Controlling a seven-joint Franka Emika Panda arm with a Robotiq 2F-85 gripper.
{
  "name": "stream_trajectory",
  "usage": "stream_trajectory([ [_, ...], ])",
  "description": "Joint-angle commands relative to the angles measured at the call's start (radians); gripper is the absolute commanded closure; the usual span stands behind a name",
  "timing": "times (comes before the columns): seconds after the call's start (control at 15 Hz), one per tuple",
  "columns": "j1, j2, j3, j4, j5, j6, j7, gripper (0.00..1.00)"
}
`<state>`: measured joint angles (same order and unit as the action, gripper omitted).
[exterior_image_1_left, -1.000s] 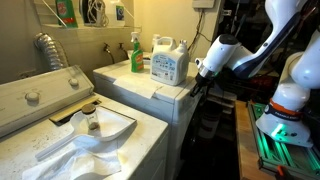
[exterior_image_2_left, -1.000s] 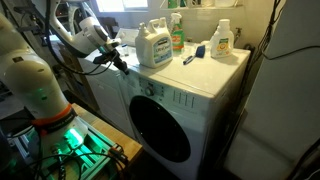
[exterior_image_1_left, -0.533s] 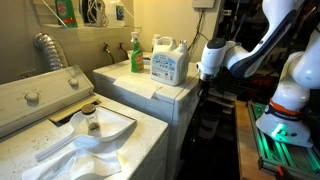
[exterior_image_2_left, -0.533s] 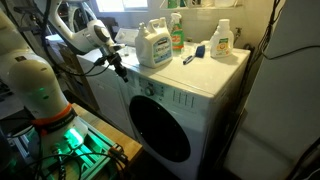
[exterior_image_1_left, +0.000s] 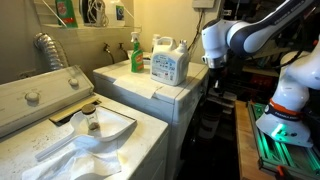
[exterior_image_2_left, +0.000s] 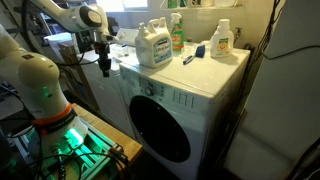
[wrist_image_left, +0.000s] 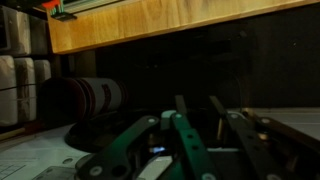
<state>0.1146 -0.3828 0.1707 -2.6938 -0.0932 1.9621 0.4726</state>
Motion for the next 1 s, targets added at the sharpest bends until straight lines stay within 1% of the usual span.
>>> stream_trajectory([
  [0.0, 0.004, -0.244, -0.014, 0.016, 0.046, -0.179, -0.095, 0.38],
  [0.2, -0.006, -0.366, -0.021, 0.079, 0.035, -0.292, -0.142, 0.14],
  [0.33, -0.004, -0.437, -0.048, 0.121, 0.051, -0.337, -0.202, 0.02],
  [0.4, -0.005, -0.463, -0.058, 0.138, 0.058, -0.345, -0.226, 0.00],
  [0.53, -0.008, -0.498, -0.085, 0.173, 0.086, -0.349, -0.271, 0.00],
  [0.6, -0.028, -0.447, -0.041, 0.166, 0.058, -0.323, -0.236, 0.00],
  [0.73, -0.030, -0.482, -0.057, 0.183, 0.071, -0.329, -0.263, 0.00],
  [0.93, -0.030, -0.491, -0.060, 0.183, 0.075, -0.332, -0.270, 0.00],
])
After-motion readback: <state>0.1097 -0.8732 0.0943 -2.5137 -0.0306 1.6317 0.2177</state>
